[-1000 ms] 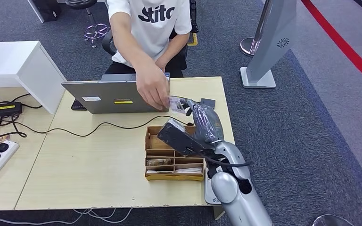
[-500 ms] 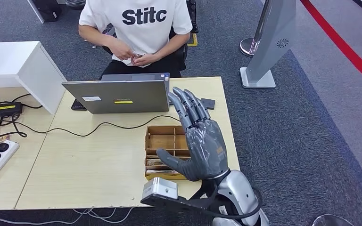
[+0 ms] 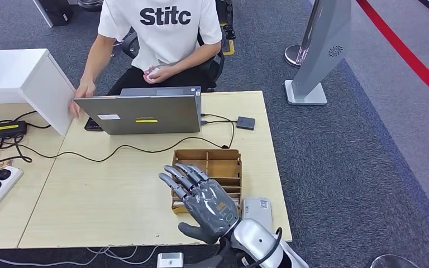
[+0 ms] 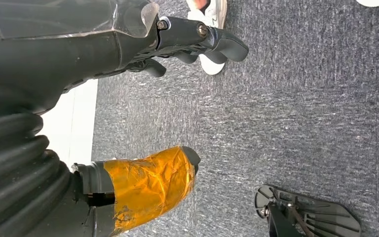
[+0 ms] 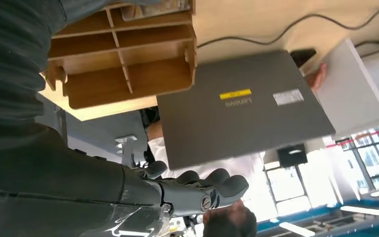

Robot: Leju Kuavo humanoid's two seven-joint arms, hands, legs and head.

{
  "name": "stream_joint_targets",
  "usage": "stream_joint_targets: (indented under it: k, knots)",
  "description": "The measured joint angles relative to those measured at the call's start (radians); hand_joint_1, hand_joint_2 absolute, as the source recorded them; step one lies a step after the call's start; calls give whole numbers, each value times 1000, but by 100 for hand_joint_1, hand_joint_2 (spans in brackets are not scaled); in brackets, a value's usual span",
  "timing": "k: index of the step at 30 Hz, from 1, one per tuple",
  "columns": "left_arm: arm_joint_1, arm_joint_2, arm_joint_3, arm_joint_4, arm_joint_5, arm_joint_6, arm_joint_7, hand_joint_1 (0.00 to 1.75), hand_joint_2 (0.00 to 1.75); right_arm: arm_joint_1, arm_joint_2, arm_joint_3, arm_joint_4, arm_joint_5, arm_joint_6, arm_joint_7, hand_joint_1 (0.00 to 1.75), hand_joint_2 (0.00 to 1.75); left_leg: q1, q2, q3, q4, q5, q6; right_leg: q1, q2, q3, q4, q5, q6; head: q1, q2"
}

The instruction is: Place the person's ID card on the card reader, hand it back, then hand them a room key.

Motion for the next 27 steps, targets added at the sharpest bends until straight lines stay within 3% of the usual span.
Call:
stream_joint_targets:
  k: [7,11,18,27]
  knots:
    - [-4,0,0,0,-12,-3,-6,0,175,-44,7,20,137,15,47,-48,0,175,0,0,0,0,0,0,0,0,0,0,0,0,0,0]
    - [-7,0,-1,0,-14,-7,-12,0,175,-84,27,24,267,33,-16,-95,0,175,0,0,0,0,0,0,0,0,0,0,0,0,0,0]
    - [-8,1,-2,0,-17,-8,-18,0,175,-129,57,24,429,70,-49,-78,0,175,0,0,0,0,1,0,0,0,0,0,0,0,0,0]
    - [-8,1,-2,0,-17,-8,-18,0,175,-142,71,22,487,71,-49,-71,0,175,0,0,0,0,1,0,0,0,0,0,0,0,0,0]
